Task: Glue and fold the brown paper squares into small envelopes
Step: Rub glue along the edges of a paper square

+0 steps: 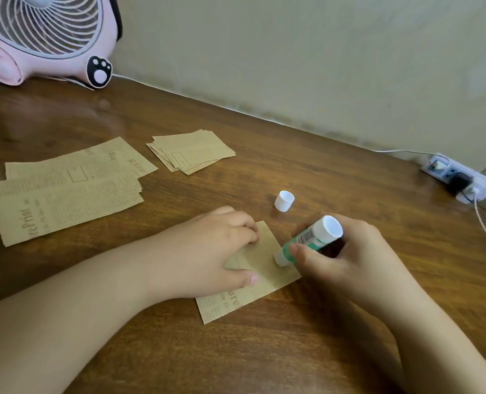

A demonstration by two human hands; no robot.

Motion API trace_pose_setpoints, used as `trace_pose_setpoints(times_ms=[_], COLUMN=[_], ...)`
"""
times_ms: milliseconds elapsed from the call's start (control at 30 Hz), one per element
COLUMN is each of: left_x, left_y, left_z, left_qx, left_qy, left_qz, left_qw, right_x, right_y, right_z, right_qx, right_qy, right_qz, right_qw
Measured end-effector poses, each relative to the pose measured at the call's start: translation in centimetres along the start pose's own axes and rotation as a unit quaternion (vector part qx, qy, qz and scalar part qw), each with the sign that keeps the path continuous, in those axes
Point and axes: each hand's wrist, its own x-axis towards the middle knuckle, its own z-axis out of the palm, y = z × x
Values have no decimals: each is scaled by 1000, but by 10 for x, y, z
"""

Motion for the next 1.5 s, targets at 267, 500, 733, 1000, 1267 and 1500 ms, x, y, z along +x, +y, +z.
trace_pose_setpoints(times_ms=[267,500,733,1000,1267,1500], left_x=[1,1,0,0,0,0], left_y=[2,4,5,4,4,5], left_z=[0,-2,-2,-1,-2,-2], left_qx=[22,33,27,17,16,15], left_qy=[-6,-14,-5,-1,-4,-14], left_qz=[-20,-29,-28,-35,-41,-61], left_qw=[1000,999,999,999,999,998], right_x=[-4,-1,29,47,9,-17], right_y=[4,5,8,7,13,17], right_z=[2,3,12,17,-1,-15], right_qx=[15,27,2,-25,-38,-37], right_qy=[-15,-42,-34,-33,-54,-86], right_qz=[-41,-57,-81,-115,-109,-99], right_qw=[999,997,996,992,992,991])
